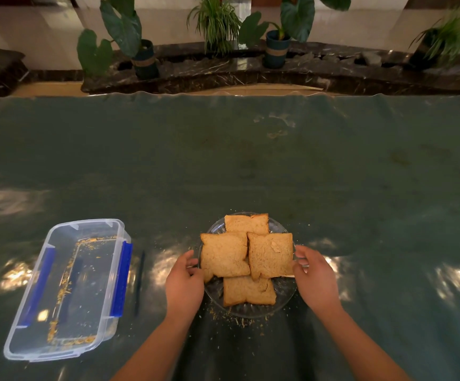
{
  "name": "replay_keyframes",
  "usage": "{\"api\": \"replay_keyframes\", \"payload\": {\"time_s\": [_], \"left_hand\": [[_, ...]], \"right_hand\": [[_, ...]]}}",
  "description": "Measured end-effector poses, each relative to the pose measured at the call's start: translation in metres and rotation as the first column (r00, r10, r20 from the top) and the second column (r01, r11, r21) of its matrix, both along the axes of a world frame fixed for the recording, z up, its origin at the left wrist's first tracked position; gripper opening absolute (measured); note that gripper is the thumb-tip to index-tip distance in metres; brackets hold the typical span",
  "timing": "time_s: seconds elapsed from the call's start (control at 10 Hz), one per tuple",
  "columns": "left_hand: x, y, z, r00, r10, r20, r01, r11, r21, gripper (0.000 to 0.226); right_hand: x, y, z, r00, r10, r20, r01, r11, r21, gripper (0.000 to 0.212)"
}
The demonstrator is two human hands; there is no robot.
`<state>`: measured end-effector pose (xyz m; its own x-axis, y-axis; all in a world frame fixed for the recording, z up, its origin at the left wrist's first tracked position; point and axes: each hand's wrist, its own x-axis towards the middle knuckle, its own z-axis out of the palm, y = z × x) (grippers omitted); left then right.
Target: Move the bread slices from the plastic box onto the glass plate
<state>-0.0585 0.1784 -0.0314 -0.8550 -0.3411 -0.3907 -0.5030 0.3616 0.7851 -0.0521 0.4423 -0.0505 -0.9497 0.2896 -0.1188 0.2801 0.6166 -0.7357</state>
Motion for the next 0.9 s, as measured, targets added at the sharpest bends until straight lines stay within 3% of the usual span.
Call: {"api": "replay_keyframes", "payload": {"time_s": [0.4, 0.5, 0.7, 0.9], "left_hand": [[0.006, 0.0, 0.006, 1.0, -0.006, -0.006, 0.006, 1.0, 0.004, 0.041], [0.003, 0.001, 0.01, 0.995, -0.094, -0.031, 0.093, 0.995, -0.023, 0.035], [-0.008, 0.005, 0.017, 0.937, -0.349, -0.022, 0.34, 0.924, -0.174, 0.049], [-0.023, 0.007, 0.039, 0.882, -0.464, -0.081, 0.405, 0.835, -0.373, 0.059]], "right_hand": [[0.011, 0.002, 0.005, 0.999, -0.024, 0.026, 0.024, 1.0, -0.002, 0.033], [0.01, 0.001, 0.009, 1.0, -0.002, 0.015, 0.002, 1.0, 0.019, 0.033], [0.002, 0.003, 0.02, 0.998, 0.067, 0.002, -0.067, 0.996, 0.056, 0.032], [-0.011, 0.006, 0.04, 0.992, 0.097, -0.077, -0.087, 0.989, 0.119, 0.028]]}}
